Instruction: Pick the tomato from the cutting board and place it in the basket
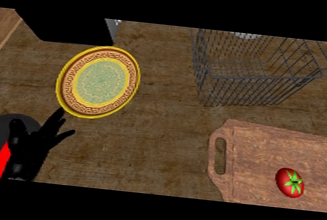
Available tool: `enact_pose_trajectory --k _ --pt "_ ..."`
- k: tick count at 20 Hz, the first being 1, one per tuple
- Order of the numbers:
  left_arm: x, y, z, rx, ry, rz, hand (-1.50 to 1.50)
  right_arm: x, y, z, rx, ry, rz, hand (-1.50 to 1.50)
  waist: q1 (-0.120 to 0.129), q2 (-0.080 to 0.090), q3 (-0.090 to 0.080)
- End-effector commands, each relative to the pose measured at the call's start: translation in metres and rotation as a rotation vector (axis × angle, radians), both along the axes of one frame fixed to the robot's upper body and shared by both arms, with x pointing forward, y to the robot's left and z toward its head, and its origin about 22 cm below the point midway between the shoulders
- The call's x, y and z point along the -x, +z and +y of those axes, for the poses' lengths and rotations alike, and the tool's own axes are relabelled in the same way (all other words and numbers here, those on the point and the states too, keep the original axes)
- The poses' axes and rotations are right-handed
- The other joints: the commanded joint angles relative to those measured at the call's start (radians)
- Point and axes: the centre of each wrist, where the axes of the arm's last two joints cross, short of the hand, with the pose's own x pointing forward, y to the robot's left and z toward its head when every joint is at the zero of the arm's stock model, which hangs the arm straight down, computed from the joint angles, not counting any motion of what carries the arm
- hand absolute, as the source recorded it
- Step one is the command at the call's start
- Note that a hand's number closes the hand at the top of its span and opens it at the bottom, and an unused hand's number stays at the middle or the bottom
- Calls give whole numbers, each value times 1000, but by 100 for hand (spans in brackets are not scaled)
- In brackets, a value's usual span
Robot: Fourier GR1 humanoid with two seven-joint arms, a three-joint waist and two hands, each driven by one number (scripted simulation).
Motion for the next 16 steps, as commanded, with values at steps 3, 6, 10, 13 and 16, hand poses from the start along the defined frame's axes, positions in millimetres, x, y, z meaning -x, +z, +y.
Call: enact_pose_trajectory --k 3,6,10,13,16 --pt "10 -24 2 -17 20 105 0 1 -22 -6 -21 25 67 -150 8 9 -5" --pt "22 -18 -14 -17 -1 107 0 8 -59 -4 -77 30 82 -150 4 5 -4" --pt "13 -25 -6 -5 -10 87 0 2 -89 3 -111 33 52 -150 15 9 -5" --pt "15 -8 11 -8 1 105 0 14 -103 14 -126 22 56 -150 10 6 -5" --pt "10 -5 4 -18 -2 98 0 -2 -123 8 -50 14 67 -150 22 9 -4"
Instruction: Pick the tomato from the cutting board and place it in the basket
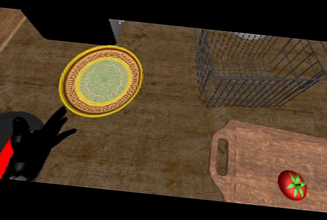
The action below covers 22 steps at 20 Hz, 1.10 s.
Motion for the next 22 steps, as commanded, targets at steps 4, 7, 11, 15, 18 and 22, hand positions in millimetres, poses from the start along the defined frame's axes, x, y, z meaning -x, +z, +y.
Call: enact_pose_trajectory --k 4,7,11,15,18,22 --pt "15 -13 12 -8 -3 104 0 -8 -42 2 78 -2 20 -150 6 6 -6" --pt "25 -20 -12 -7 -3 91 0 3 -68 5 83 2 38 -150 1 5 -6" --pt "13 -8 12 -8 5 86 0 1 -76 2 68 10 30 -150 -3 4 -6" --pt "2 -20 1 -19 22 81 0 -1 -112 9 53 19 19 -150 -2 6 -6" --pt "10 -11 8 -6 14 101 0 -11 -113 -7 64 -1 7 -150 3 6 -6" --pt "8 -11 -10 -10 13 95 0 -6 -111 4 47 4 -4 -150 -3 4 -6"
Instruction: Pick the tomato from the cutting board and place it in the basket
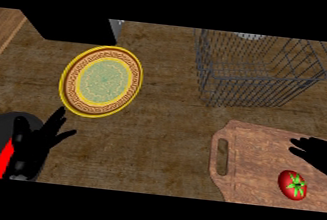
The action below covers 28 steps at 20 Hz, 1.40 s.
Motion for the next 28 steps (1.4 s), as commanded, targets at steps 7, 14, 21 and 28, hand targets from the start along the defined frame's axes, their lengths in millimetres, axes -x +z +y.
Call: enact_pose_trajectory --k 7,14,21,28 --pt "7 -13 -3 21 -16 94 0 -11 -20 13 -20 6 1 -150 -3 7 -9" --pt "10 -16 6 8 3 89 0 -6 -51 8 112 1 45 -150 -3 8 -9" --pt "23 -17 8 13 0 75 0 -7 -67 18 110 -15 53 -150 -1 7 -9" --pt "19 -31 6 1 9 93 0 -6 -80 15 96 -5 39 -150 -5 8 -10"
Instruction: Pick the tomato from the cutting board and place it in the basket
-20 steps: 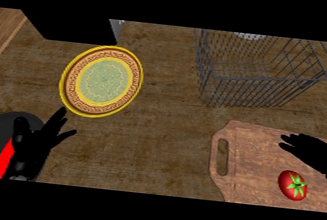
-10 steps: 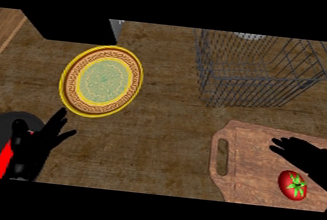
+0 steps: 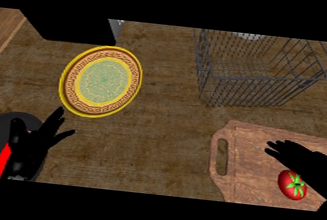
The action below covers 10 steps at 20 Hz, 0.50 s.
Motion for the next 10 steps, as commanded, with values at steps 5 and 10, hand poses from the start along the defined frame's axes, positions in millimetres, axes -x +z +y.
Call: enact_pose_trajectory --k 5,10 --pt "11 -2 -4 -20 0 98 0 1 -22 12 16 -12 0 -150 4 7 -8" --pt "6 -4 -3 -18 0 106 0 -10 -25 14 36 100 -104 150 6 8 -8"
